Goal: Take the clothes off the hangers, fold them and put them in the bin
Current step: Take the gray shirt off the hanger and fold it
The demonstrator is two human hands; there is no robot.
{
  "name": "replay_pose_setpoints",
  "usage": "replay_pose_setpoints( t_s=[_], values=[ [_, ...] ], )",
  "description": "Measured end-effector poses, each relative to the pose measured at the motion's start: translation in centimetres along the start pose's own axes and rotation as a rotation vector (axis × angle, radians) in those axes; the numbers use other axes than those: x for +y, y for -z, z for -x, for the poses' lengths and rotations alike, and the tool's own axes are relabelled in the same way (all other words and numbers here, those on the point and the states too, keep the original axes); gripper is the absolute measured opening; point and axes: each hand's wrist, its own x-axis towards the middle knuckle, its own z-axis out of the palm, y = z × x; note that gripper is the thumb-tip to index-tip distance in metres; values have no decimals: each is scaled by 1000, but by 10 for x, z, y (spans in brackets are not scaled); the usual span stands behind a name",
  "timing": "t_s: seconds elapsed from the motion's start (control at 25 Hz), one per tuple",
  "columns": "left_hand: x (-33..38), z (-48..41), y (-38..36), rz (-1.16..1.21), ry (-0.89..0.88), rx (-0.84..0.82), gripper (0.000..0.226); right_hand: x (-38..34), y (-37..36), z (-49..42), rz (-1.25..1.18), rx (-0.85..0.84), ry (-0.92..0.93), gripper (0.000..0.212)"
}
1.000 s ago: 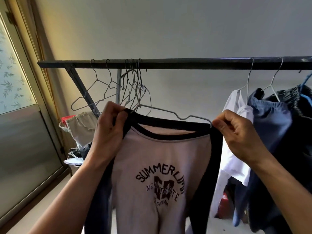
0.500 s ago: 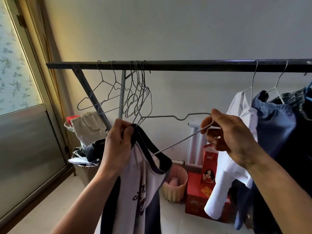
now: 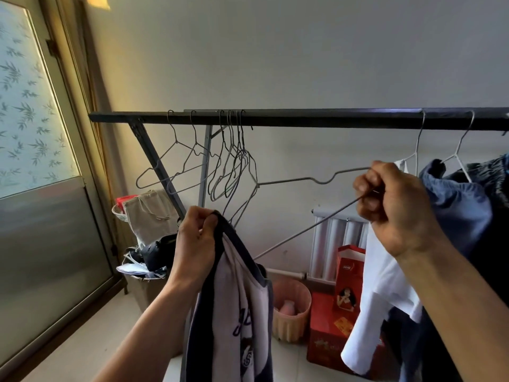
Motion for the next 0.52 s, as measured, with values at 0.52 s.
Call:
replay_pose_setpoints(
  t_s=[0.52],
  values=[
    [7,-15,10,-201,-307,-246,13,-7,-7,-16,11,306,204,48]
  ],
)
